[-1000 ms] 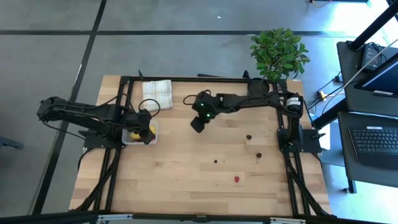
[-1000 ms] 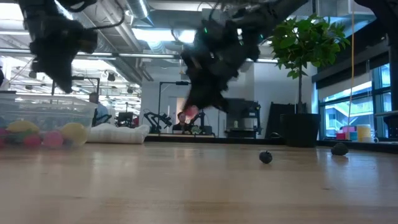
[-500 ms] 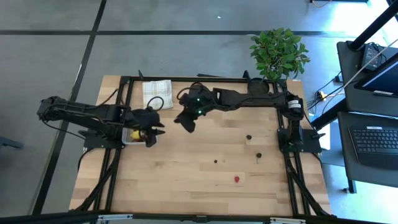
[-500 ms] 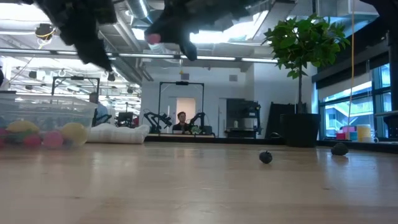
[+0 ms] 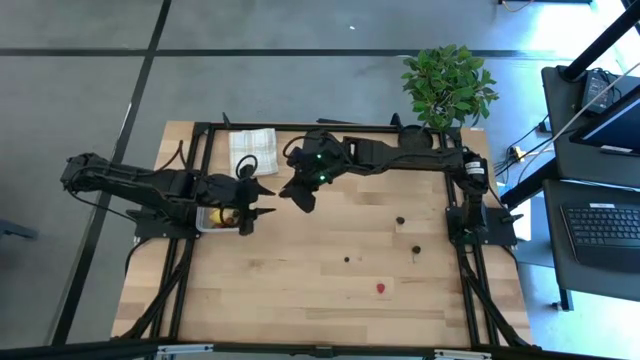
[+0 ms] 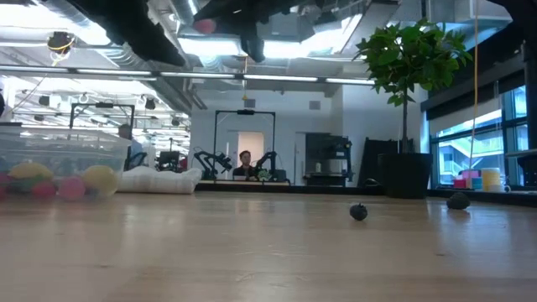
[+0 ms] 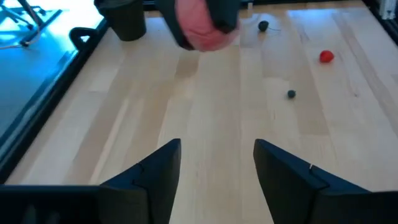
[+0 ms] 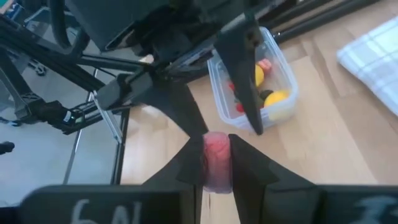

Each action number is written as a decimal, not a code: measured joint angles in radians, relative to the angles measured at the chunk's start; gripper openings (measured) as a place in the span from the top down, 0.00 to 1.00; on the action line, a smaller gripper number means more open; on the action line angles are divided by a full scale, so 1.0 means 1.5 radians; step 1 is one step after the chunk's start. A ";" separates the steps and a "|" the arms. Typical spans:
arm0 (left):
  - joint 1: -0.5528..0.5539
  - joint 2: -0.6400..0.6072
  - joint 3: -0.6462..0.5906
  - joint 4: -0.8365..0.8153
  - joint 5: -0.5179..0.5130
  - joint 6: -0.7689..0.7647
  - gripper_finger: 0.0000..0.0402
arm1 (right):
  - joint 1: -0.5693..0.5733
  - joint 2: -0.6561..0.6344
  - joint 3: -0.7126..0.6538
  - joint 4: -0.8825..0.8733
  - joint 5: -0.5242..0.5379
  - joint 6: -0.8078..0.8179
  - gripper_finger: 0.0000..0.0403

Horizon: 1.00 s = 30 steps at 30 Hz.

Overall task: Pick and placing Produce into tupperware
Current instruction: Put the pink peach into the transparent bin

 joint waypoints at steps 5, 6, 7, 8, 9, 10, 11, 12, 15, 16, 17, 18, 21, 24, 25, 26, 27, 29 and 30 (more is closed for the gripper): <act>0.001 0.000 0.000 0.023 -0.037 0.066 0.52 | 0.000 0.000 0.010 -0.005 0.000 0.001 0.85; 0.001 0.000 0.000 0.034 -0.046 0.086 0.52 | 0.000 0.000 0.010 -0.005 0.000 0.002 0.85; 0.001 0.000 0.000 0.049 -0.055 0.104 0.52 | 0.000 0.000 0.010 -0.006 0.000 0.003 0.85; 0.001 0.000 0.000 0.063 -0.063 0.125 0.52 | 0.000 0.000 0.010 -0.008 0.000 0.004 0.85; 0.001 0.000 0.000 0.076 -0.073 0.145 0.52 | 0.000 0.000 0.010 -0.008 0.000 0.004 0.85; 0.001 0.000 0.000 0.089 -0.086 0.164 0.52 | 0.000 0.000 0.010 -0.007 0.000 0.004 0.85; 0.001 0.000 0.000 0.102 -0.099 0.180 0.52 | 0.000 0.000 0.010 -0.006 0.004 0.004 0.85; 0.001 0.000 0.000 0.114 -0.107 0.192 0.52 | 0.000 0.000 0.010 -0.006 0.008 0.004 0.85; 0.001 0.000 0.000 0.140 -0.106 0.214 0.52 | 0.000 0.000 0.010 -0.004 0.025 0.004 0.85; 0.001 0.000 0.000 0.144 -0.104 0.220 0.52 | 0.000 0.000 0.010 0.000 0.026 0.005 0.85; 0.001 0.000 0.000 0.147 -0.102 0.225 0.52 | 0.000 0.000 0.010 0.004 0.028 0.005 0.85; 0.001 0.002 0.000 0.148 -0.102 0.228 0.52 | 0.000 0.000 0.010 0.006 0.028 0.005 0.85; 0.001 0.004 0.000 0.154 -0.101 0.228 0.52 | 0.000 0.000 0.010 0.017 0.030 0.005 0.85; -0.002 0.005 0.000 0.159 -0.100 0.230 0.52 | 0.000 0.000 0.010 0.023 0.030 0.004 0.85; -0.002 0.005 0.000 0.162 -0.100 0.230 0.52 | 0.000 0.000 0.010 0.023 0.030 0.004 0.85; -0.003 0.005 0.000 0.167 -0.100 0.230 0.52 | 0.000 0.000 0.010 0.025 0.030 0.004 0.85; -0.003 0.005 0.000 0.172 -0.100 0.230 0.52 | 0.000 0.000 0.010 0.026 0.030 0.004 0.85; -0.003 0.005 -0.001 0.182 -0.100 0.232 0.52 | 0.000 -0.001 0.010 0.027 0.028 0.004 0.85; -0.003 0.005 -0.001 0.186 -0.099 0.237 0.52 | 0.000 -0.001 0.010 0.027 0.027 0.004 0.85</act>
